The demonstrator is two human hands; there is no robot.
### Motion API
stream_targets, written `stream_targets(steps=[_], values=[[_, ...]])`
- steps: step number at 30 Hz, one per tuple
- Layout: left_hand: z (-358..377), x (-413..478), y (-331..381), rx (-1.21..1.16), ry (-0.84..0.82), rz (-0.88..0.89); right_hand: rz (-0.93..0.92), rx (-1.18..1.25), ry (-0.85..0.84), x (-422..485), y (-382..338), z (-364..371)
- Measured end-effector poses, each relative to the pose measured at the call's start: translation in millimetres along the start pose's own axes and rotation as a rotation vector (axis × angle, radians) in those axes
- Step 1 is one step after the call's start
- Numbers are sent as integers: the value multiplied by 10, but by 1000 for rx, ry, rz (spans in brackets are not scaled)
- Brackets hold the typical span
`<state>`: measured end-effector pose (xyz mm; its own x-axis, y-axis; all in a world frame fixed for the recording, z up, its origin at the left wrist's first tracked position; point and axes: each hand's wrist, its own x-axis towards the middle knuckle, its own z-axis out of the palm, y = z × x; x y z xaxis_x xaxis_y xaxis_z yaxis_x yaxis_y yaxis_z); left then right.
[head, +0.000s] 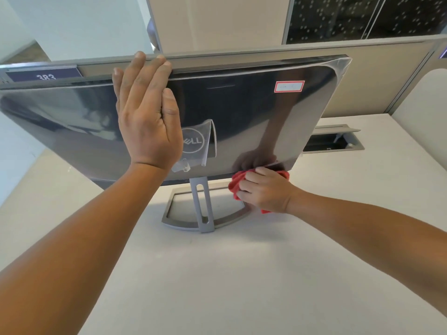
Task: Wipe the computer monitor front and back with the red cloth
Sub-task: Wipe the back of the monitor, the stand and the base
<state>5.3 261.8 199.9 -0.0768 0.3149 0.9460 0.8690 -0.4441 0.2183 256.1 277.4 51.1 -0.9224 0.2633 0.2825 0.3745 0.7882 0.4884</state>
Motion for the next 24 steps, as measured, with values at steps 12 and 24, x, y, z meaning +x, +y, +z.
stream_targets(steps=[12,24], values=[[34,3,-66,18,31,50,1552,550,680,-201,-625,-212],[-41,38,-74,8,-21,61,2009,975,1004,783,-554,-205]])
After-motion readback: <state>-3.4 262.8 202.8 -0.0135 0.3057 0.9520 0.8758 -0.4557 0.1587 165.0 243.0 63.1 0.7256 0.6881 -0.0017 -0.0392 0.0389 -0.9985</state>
